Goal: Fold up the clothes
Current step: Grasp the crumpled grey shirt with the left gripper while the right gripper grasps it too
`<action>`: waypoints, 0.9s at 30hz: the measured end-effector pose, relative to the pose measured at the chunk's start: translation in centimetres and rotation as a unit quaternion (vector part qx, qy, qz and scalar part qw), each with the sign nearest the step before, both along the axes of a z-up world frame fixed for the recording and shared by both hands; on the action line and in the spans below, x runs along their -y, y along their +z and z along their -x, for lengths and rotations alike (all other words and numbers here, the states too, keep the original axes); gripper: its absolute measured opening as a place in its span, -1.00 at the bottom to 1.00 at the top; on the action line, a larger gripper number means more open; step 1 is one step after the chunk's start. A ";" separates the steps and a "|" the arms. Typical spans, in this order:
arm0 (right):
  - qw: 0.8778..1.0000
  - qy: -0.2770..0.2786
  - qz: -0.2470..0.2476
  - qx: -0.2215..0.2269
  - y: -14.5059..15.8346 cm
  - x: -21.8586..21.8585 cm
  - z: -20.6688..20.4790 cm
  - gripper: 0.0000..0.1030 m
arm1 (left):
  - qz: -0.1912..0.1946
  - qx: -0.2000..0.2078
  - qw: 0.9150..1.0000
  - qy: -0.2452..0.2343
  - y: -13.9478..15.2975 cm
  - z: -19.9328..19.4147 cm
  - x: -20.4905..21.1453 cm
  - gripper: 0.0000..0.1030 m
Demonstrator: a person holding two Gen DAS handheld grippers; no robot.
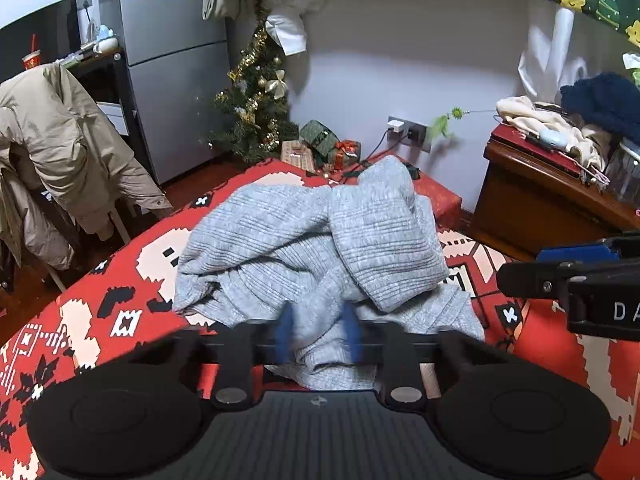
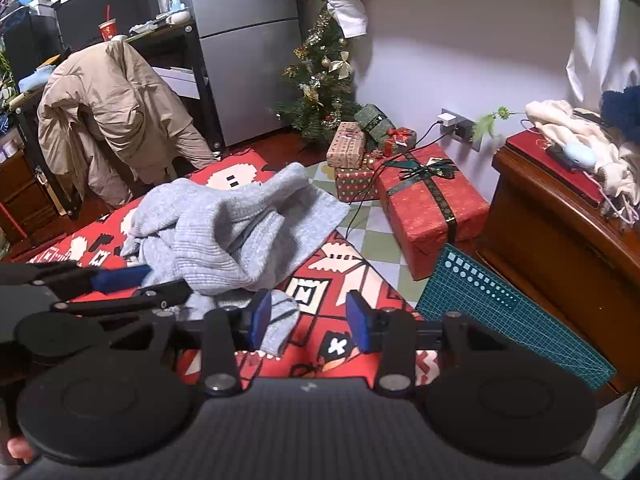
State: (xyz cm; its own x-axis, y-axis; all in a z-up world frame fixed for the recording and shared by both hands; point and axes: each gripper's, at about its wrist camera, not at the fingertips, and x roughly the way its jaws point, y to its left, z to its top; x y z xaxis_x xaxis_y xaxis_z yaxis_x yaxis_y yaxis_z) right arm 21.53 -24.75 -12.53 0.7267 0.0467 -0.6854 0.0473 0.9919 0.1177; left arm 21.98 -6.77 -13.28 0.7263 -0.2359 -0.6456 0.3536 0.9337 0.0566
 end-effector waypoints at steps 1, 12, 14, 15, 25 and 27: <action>1.000 0.000 0.000 0.000 0.0 -0.1 0.1 -0.22 | -0.004 0.006 1.000 0.005 0.3 0.3 0.0 -0.82; 1.000 0.014 -0.009 0.021 2.9 -1.8 3.8 -0.22 | -0.003 0.053 0.997 0.052 5.9 7.2 -3.1 -0.86; 0.999 0.022 -0.015 0.026 4.0 -2.3 5.1 -0.22 | -0.002 0.053 0.996 0.065 6.6 9.0 -4.1 -0.86; 0.999 0.027 -0.015 0.029 4.5 -2.6 5.9 -0.22 | 0.000 0.052 0.996 0.073 7.0 10.1 -4.8 -0.86; 0.994 0.099 -0.018 0.031 8.3 -6.9 15.9 -0.21 | 0.009 0.036 0.990 0.135 10.0 24.0 -12.6 -0.86; 0.992 0.122 -0.019 0.025 8.5 -8.2 18.3 -0.21 | 0.003 0.031 0.988 0.153 10.0 27.0 -14.1 -0.86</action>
State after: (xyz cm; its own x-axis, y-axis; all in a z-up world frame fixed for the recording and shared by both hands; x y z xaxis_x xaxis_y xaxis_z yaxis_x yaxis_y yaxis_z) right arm 3.24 -16.59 -4.01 0.7232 0.2504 -0.6436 -0.1998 0.9680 0.1522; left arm -5.01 7.33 -3.28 0.8026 -0.0034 -0.5965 0.0509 0.9967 0.0629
